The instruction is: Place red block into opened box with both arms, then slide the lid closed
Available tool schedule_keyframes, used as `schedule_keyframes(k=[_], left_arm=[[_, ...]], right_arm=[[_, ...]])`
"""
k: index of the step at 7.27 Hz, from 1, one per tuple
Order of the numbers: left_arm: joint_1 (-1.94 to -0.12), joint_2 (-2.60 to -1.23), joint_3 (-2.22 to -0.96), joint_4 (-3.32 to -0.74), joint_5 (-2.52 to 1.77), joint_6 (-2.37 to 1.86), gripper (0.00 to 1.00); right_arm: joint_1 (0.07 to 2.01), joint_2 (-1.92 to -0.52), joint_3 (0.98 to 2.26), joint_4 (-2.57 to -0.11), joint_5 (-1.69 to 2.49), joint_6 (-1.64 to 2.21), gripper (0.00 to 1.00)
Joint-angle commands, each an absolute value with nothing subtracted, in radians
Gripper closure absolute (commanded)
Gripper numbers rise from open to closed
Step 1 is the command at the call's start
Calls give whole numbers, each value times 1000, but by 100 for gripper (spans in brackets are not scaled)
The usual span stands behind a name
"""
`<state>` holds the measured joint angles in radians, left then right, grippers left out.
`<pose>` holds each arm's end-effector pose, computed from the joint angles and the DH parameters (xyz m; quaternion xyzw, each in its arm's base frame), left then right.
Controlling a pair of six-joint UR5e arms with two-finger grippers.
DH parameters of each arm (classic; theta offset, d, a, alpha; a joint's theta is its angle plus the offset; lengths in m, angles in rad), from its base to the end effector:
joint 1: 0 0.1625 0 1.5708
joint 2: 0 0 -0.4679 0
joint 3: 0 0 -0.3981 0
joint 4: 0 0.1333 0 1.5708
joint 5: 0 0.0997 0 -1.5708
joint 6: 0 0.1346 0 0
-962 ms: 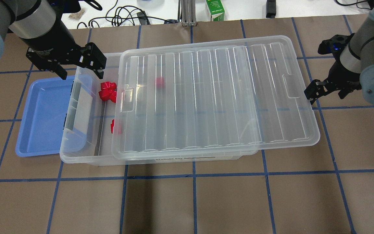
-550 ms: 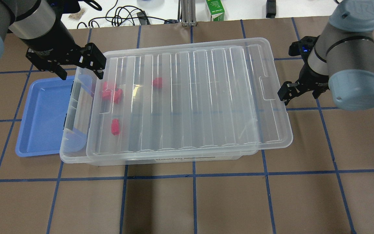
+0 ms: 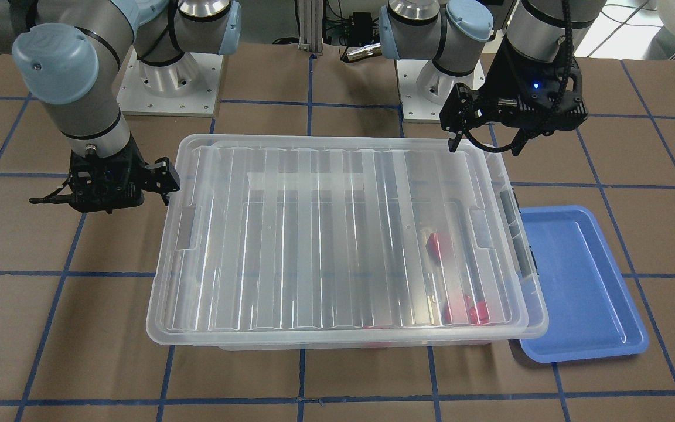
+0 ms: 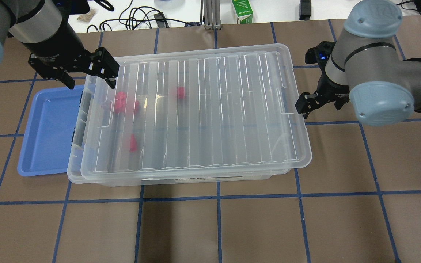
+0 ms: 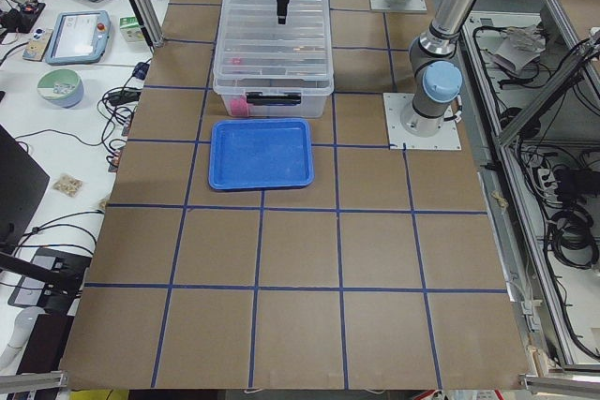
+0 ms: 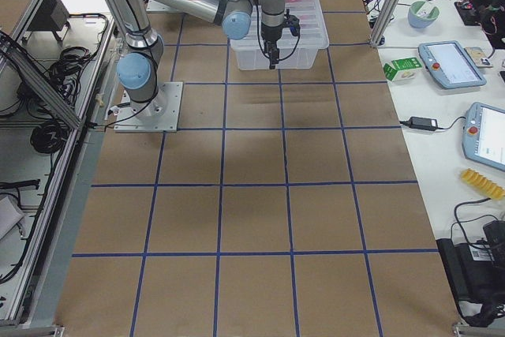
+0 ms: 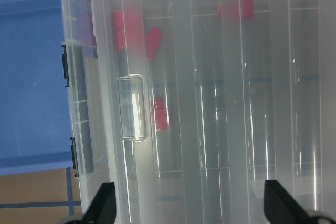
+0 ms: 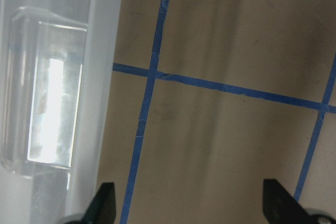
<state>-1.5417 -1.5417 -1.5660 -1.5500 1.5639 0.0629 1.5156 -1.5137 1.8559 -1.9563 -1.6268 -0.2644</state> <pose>-0.1199 -0.4949 0.5147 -0.0170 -0.9995 0.0275 0.0022 0.0976 -0.5133 0.3661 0.1037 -0.9940 0.0169 0.0311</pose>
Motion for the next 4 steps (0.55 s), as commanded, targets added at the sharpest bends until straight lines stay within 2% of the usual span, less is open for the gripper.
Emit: schedule_keyframes(k=[1, 2, 3, 4], left_arm=[[-1542, -1542, -1565, -1551, 1565, 63, 0], [-1542, -1540, -1566, -1551, 1565, 63, 0], [-1542, -1540, -1568, -1551, 1563, 63, 0], [-1542, -1540, -1568, -1551, 1565, 63, 0]], right_arm=[[1519, -1525, 1679, -1823, -1626, -255, 6], [1543, -1522, 1564, -1684, -1623, -215, 0], [1598, -1517, 1477, -1607, -1585, -89, 0], [1633, -1510, 1450, -1603, -1568, 28, 0]])
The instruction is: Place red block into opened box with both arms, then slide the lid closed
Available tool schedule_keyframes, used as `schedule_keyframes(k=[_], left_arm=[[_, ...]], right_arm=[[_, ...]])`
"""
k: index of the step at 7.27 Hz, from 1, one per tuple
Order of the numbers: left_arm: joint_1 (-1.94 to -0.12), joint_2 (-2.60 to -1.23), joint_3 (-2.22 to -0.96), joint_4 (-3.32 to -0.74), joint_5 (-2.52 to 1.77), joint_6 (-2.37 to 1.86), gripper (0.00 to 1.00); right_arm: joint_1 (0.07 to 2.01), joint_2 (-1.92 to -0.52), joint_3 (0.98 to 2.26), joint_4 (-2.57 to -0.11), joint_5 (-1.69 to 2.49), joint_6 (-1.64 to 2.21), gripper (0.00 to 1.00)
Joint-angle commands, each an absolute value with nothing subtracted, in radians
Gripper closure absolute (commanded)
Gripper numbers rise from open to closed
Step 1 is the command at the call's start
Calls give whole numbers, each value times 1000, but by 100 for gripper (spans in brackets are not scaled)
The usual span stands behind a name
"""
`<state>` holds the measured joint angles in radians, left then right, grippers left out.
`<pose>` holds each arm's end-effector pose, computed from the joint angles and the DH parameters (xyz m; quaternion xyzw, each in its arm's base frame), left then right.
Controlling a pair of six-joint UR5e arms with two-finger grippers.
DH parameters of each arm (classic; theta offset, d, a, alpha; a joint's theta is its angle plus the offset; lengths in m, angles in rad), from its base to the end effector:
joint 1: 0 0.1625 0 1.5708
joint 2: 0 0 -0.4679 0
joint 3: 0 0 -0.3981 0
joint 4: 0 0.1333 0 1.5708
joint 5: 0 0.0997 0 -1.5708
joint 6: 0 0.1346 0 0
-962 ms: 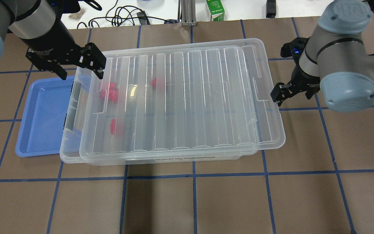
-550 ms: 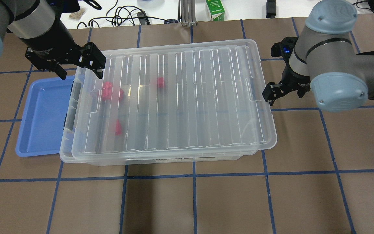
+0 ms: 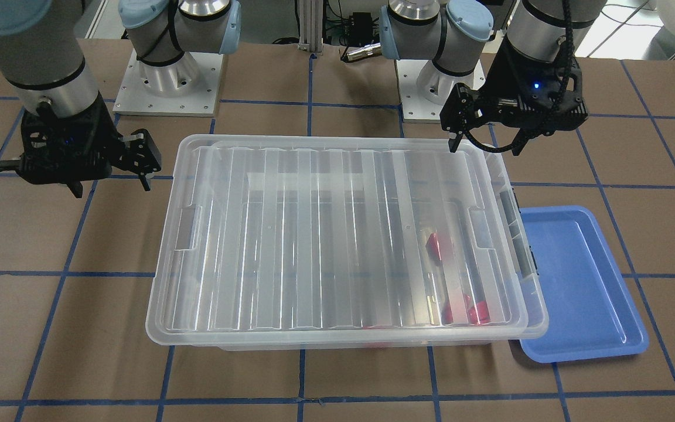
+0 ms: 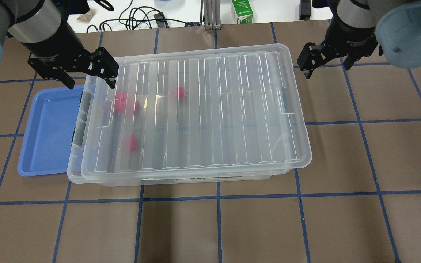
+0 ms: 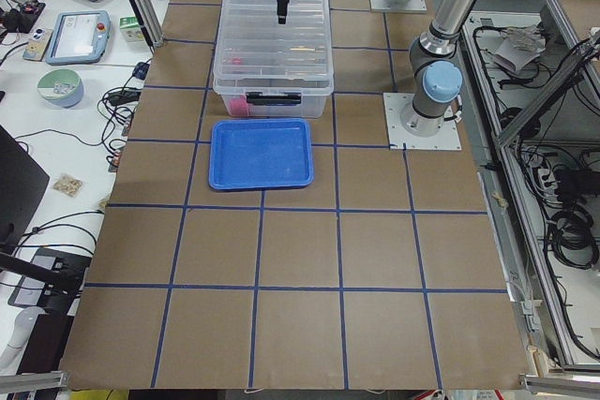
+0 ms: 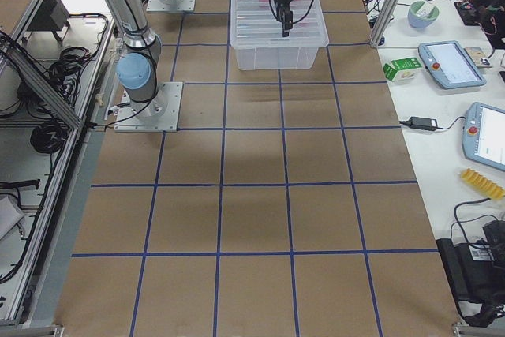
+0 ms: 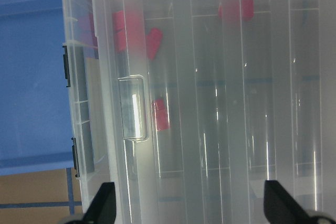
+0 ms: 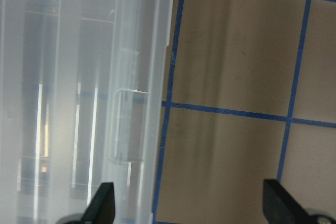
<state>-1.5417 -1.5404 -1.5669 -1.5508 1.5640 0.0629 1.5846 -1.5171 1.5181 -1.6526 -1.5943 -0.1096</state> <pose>-0.1199 -0.4942 0.5148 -0.0170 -0.9995 0.0273 0.0021 0.1375 -0.5316 0.5033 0.0611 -0.9972 0.0398 0.0137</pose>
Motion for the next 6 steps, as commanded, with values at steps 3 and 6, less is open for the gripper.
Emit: schedule_keyframes(k=[3, 6], left_arm=[[-1542, -1543, -1560, -1551, 1565, 63, 0], [-1542, -1543, -1562, -1551, 1565, 61, 0]], right_arm=[[1637, -1509, 1462, -1595, -1572, 43, 0], [1637, -1509, 1465, -1601, -1565, 43, 0]])
